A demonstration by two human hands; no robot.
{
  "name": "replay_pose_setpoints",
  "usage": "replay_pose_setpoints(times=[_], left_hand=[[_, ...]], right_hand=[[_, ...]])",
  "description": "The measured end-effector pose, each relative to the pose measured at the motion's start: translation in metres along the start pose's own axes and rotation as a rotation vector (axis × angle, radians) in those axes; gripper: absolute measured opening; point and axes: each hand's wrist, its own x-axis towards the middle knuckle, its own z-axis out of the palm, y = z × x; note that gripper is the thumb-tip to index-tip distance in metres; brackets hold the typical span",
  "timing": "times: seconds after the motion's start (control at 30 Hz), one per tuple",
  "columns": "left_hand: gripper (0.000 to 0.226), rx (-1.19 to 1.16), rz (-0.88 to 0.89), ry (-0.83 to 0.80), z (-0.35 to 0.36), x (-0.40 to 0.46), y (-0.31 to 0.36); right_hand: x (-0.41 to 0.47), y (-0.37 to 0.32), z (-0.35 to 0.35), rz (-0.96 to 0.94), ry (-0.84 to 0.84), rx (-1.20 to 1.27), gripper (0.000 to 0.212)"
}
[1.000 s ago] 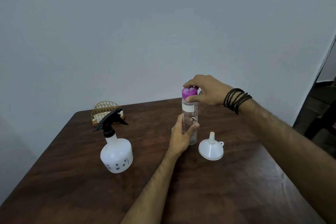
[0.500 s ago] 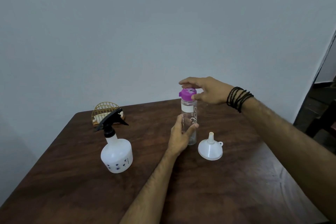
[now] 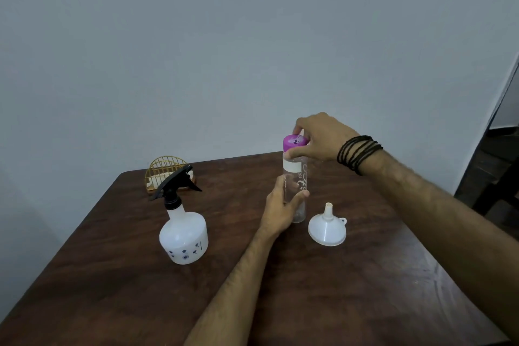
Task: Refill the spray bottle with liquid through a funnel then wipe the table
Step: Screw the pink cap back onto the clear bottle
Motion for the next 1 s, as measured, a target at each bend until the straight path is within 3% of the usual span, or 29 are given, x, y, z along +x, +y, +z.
replay_pose_setpoints(times=[0.13, 0.27, 0.33, 0.47, 0.6, 0.73, 0.83, 0.9, 1.0], left_hand=[[0.048, 0.004, 0.005, -0.003, 0.0, -0.001, 0.0], [0.044, 0.003, -0.001, -0.007, -0.001, 0.001, -0.002], [0.045, 0.003, 0.004, -0.003, 0.0, 0.0, -0.002], [0.044, 0.002, 0.015, 0.019, 0.002, -0.001, 0.0], [0.041, 0.026, 0.028, 0.03, 0.002, -0.004, 0.001], [0.044, 0.033, 0.037, 0.018, 0.001, -0.006, 0.004], [0.042, 0.039, 0.029, 0.014, 0.0, -0.006, 0.005], [0.041, 0.042, 0.029, 0.026, 0.001, -0.005, 0.004], [0.04, 0.059, 0.059, 0.073, 0.005, -0.005, 0.001]], right_hand=[[-0.007, -0.011, 0.001, 0.047, 0.098, -0.272, 0.082], [-0.004, -0.002, -0.013, -0.101, -0.179, 0.158, 0.08], [0.0, 0.002, -0.012, -0.137, -0.235, 0.143, 0.064], [0.004, -0.001, 0.005, -0.05, -0.08, 0.053, 0.044], [-0.005, -0.012, 0.018, 0.159, 0.155, 0.03, 0.064], [-0.009, -0.016, 0.012, 0.143, 0.16, -0.133, 0.073], [-0.008, -0.011, 0.005, 0.062, -0.036, 0.142, 0.072], [-0.009, -0.007, 0.002, 0.024, -0.13, 0.192, 0.059], [-0.014, -0.009, 0.02, 0.076, 0.037, 0.228, 0.048]])
